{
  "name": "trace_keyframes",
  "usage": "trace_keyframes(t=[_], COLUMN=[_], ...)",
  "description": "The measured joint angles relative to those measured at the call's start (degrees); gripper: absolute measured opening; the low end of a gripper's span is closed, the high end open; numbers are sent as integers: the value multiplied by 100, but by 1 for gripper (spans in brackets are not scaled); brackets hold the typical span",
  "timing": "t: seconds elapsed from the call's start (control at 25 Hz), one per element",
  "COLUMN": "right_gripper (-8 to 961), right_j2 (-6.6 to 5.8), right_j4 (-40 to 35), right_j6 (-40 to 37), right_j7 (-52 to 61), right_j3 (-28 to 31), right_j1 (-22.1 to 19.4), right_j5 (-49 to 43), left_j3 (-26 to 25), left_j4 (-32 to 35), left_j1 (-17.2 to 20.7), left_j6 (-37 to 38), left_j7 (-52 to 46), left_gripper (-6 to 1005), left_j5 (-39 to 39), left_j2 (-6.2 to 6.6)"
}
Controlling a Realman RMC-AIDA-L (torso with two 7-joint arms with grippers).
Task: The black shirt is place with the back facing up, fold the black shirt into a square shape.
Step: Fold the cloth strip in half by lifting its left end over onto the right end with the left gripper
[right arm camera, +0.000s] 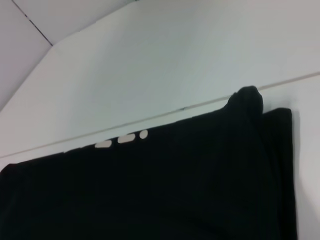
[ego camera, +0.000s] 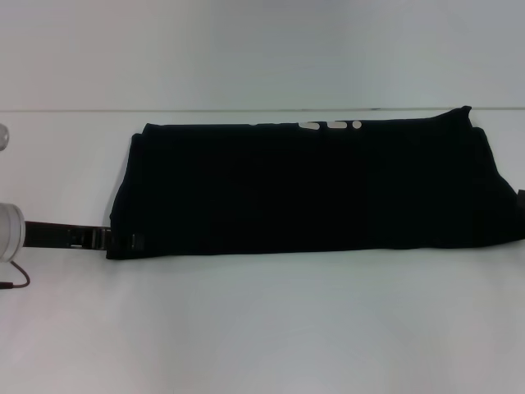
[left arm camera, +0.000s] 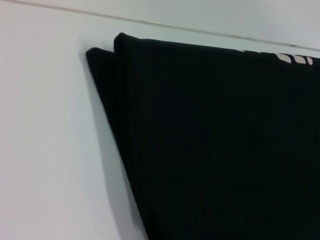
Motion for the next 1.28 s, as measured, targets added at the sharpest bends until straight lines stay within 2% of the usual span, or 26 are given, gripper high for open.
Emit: trace_keyframes(t=[0.04,0.2,0.48,0.76,1.0,1.2,1.28], right_gripper=[590,582,569,555,304,61,45], right_j2=[7,96,161,184,184,148,116], right_j4=[17,38,265,340,269,264,256], right_j6=[48,286,695,814,773,703,658], right_j7=[0,0,-3,-41,-96,-139,-140], right_j3=[-2,-15,-238,-322,-293,-250,-221], right_j1=[11,57,130,136,99,72,42], right_j5=[-54,-251,-325,-312,-292,-282,-262], left_j3=[1,21,54,54,54,45,18], left_j4=[-1,-3,-27,-67,-66,-23,13], left_j1=[0,1,-25,-41,-41,-7,17], left_j6=[-2,0,-3,-2,-2,-3,-1], left_j7=[2,9,30,53,60,72,76], left_gripper=[760,531,296,141,1,3,4], left_j5=[0,0,3,3,3,4,15], left_j2=[0,0,0,7,9,18,41])
